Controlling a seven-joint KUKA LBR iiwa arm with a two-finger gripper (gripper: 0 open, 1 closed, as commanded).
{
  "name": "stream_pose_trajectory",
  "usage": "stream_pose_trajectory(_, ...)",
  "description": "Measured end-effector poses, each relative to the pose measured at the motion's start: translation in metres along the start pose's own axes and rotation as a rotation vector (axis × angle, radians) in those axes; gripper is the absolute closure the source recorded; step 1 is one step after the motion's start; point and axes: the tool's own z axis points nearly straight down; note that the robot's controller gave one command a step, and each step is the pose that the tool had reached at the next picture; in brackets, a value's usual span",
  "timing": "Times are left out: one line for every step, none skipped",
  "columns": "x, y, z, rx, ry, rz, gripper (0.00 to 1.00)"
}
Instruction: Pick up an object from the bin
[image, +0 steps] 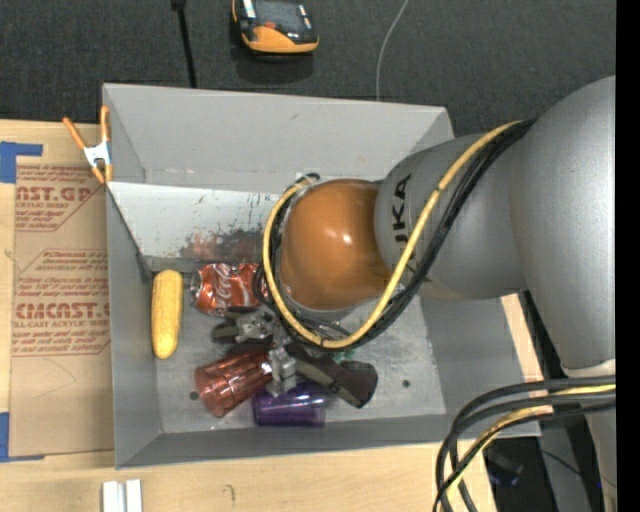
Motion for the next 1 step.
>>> stream_pose_trajectory(-0.0271, -0.0283, 0.0322, 0.005, 0.017, 0.025, 1.00)
